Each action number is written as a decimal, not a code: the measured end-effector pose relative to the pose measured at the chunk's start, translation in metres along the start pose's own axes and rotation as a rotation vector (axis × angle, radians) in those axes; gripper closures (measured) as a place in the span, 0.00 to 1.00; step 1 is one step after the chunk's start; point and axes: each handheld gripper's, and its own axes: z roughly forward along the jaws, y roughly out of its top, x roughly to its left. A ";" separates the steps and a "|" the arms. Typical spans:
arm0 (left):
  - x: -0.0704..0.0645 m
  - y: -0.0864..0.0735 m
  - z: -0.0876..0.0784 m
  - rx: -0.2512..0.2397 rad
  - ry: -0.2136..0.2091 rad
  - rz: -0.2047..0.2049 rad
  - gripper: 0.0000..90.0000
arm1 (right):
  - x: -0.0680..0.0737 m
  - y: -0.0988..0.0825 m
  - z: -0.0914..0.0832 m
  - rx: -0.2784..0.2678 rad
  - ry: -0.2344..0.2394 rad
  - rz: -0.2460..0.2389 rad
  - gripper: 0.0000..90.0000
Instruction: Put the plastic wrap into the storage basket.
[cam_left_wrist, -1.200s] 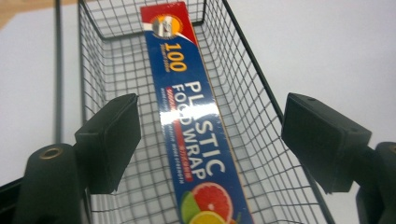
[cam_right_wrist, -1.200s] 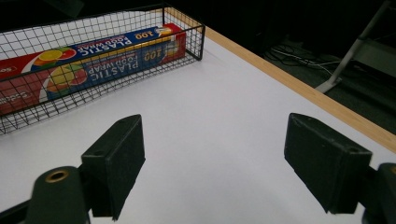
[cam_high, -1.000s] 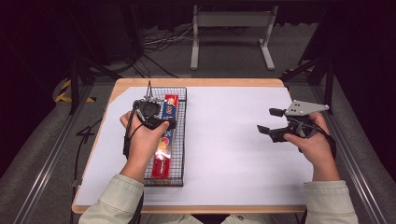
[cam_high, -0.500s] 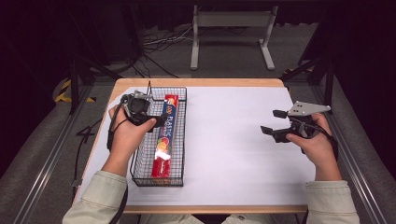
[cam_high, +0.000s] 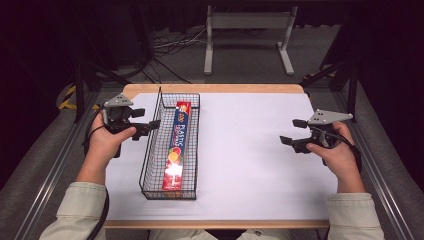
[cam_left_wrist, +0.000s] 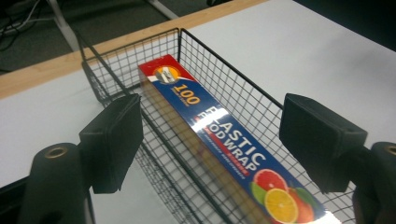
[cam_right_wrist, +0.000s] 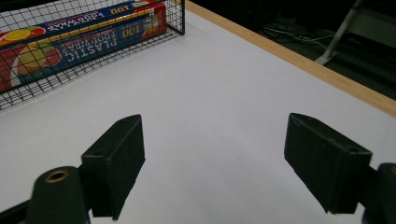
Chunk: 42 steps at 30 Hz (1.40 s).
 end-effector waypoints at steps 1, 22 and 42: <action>0.000 0.000 0.000 0.000 0.000 0.000 0.25 | 0.000 0.000 0.000 0.000 0.000 0.000 0.23; 0.047 -0.046 -0.003 -0.130 0.110 -0.100 0.27 | -0.017 -0.019 0.017 0.025 -0.016 0.064 0.23; 0.049 -0.107 0.013 -0.088 0.147 -0.026 0.24 | -0.035 -0.045 0.024 0.041 -0.056 0.109 0.24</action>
